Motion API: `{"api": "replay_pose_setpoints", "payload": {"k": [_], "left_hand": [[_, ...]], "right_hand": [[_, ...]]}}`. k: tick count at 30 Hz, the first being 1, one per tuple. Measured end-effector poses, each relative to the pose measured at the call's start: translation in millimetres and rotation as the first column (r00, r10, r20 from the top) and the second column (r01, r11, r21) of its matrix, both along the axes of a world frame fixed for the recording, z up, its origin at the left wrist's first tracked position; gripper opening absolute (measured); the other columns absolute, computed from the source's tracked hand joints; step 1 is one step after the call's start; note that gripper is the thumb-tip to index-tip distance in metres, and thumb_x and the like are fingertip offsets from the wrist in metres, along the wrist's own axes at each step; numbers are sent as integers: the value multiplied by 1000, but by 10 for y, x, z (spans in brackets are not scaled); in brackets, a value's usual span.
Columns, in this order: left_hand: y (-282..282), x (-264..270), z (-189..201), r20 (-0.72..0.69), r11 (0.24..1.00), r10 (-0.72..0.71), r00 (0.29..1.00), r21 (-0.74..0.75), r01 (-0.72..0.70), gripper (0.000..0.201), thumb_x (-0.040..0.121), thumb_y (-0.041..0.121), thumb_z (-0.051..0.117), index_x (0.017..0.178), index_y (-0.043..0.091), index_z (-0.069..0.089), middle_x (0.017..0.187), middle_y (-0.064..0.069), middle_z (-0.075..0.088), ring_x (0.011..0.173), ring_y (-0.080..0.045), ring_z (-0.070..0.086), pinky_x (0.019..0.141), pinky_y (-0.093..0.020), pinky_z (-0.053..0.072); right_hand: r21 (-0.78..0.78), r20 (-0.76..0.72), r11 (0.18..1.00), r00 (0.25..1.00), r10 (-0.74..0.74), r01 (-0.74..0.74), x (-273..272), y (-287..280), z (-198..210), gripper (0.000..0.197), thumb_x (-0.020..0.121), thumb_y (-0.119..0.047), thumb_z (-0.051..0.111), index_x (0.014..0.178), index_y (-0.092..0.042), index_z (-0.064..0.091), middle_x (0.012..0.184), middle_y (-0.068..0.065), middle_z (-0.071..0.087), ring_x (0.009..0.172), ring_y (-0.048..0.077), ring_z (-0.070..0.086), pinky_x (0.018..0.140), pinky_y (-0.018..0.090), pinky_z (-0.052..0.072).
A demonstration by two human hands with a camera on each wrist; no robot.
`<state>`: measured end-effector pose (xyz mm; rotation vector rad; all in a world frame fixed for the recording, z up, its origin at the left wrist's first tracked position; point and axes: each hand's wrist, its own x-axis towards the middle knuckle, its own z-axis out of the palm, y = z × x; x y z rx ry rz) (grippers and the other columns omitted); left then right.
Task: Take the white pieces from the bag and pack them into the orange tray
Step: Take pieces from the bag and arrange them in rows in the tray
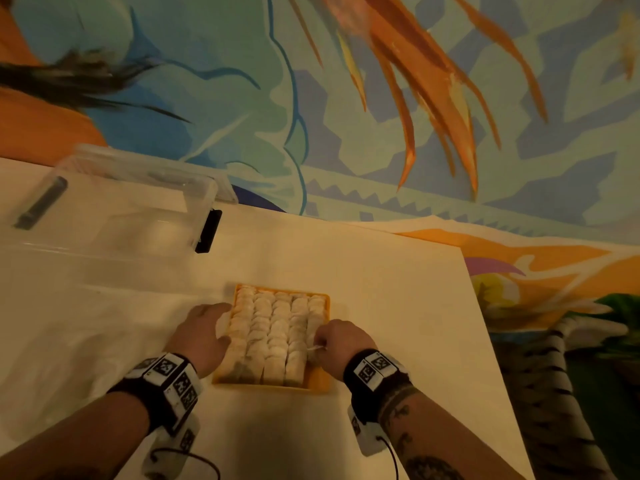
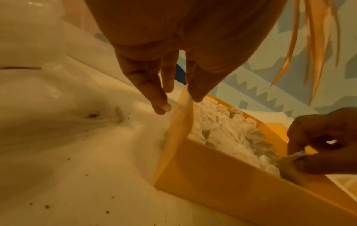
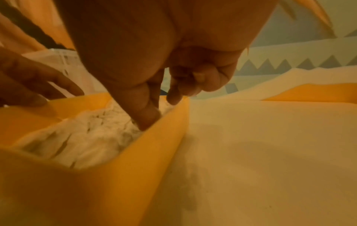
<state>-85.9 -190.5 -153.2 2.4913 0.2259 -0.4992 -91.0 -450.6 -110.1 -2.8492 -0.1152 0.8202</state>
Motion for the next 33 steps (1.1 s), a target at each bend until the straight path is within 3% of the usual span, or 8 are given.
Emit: {"api": "replay_pose_setpoints", "payload": {"k": [3,8,16,20,25,29,33], "left_hand": [[16,-18,-52,-21,1000,-3,1000,-30,2,60,92,21,61,145,34,37,141,-2,52,124,-24,55,103,-35,45],[16,-53,-51,-57,996,29,998,-82,-33,57,94,21,57,144,38,36,126,4,66,111,-21,63,98,-35,49],[46,-67,-39,-54,994,14,998,-110,-20,58,95,23,56,146,39,34,127,6,65,113,-19,62,99,-35,49],[46,-64,-39,-62,994,15,998,-109,-22,58,96,22,56,147,39,33,128,6,65,114,-19,61,100,-35,49],[53,-74,-27,-78,994,8,997,-105,-16,58,97,25,55,148,39,33,129,7,64,114,-19,61,100,-36,49],[112,-150,-43,-96,986,11,995,-167,-27,56,97,33,53,148,45,31,133,7,62,105,-17,65,92,-38,55],[147,-270,-20,-186,969,-5,983,-245,-41,64,97,28,52,150,48,23,138,3,56,88,-16,68,64,-33,62]], "right_hand": [[-106,-5,992,998,66,-66,23,39,-108,35,87,-43,57,114,-22,64,126,6,41,116,28,43,93,41,47],[-158,-38,988,999,-10,4,45,65,-219,32,87,-39,57,113,-21,64,129,6,32,118,29,36,96,43,47],[6,41,983,982,-182,182,-19,70,-389,22,89,-27,60,110,-30,67,123,1,35,114,26,45,96,39,47],[24,5,975,975,-220,220,-10,67,-414,22,87,-23,64,107,-32,69,126,0,35,117,26,43,98,36,46],[94,28,955,958,-285,281,5,114,-334,37,86,-27,67,121,-27,56,129,0,33,109,28,55,92,39,50],[245,79,885,901,-426,396,-136,48,-244,43,87,-34,66,123,-26,44,132,-1,41,103,27,60,81,32,47],[263,-92,849,888,-450,458,-397,-37,-287,72,94,-40,55,153,-23,19,145,2,49,127,22,53,101,31,44]]}}
